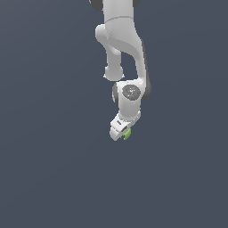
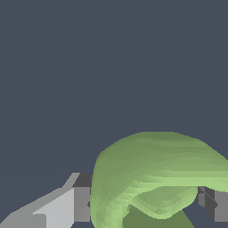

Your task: Pick up the object and move it to a goal position.

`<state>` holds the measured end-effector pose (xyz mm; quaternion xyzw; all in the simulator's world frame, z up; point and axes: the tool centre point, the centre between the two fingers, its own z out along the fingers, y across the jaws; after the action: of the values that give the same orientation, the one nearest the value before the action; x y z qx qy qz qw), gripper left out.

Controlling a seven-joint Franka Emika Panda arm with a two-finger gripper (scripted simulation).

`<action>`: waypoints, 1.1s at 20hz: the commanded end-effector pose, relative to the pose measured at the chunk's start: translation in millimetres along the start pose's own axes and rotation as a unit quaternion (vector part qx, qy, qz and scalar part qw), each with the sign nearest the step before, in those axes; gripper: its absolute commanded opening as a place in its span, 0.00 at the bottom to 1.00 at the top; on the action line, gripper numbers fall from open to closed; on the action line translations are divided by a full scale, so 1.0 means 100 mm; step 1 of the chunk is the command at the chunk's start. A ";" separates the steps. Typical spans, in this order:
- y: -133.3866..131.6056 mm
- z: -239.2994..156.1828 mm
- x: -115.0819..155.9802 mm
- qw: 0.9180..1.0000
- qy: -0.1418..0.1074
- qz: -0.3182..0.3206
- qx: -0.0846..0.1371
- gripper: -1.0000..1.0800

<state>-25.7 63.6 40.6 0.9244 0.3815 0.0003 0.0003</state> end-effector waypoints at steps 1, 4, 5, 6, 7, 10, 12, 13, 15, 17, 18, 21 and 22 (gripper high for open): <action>0.01 -0.02 0.01 1.000 0.000 0.000 0.000 0.00; 0.05 -0.07 0.03 1.000 0.000 0.000 0.000 0.00; 0.07 -0.10 0.05 1.000 0.000 0.000 0.000 0.00; 0.09 -0.13 0.06 1.000 0.000 0.000 0.000 0.00; 0.11 -0.16 0.08 1.000 0.000 0.000 0.000 0.00; 0.20 -0.29 0.14 1.000 0.000 0.000 0.000 0.00; 0.27 -0.39 0.19 1.000 0.000 0.000 0.000 0.00; 0.31 -0.45 0.21 1.000 0.000 0.000 0.000 0.00; 0.39 -0.56 0.27 1.000 0.000 0.000 0.000 0.00; 0.48 -0.68 0.33 1.000 0.001 0.000 0.001 0.00; 0.53 -0.75 0.36 1.000 0.001 0.000 0.001 0.00; 0.67 -0.94 0.46 1.000 0.001 0.000 0.001 0.00; 0.71 -1.00 0.49 1.000 0.001 0.000 0.001 0.00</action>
<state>51.1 49.3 131.2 0.9243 0.3817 0.0008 -0.0004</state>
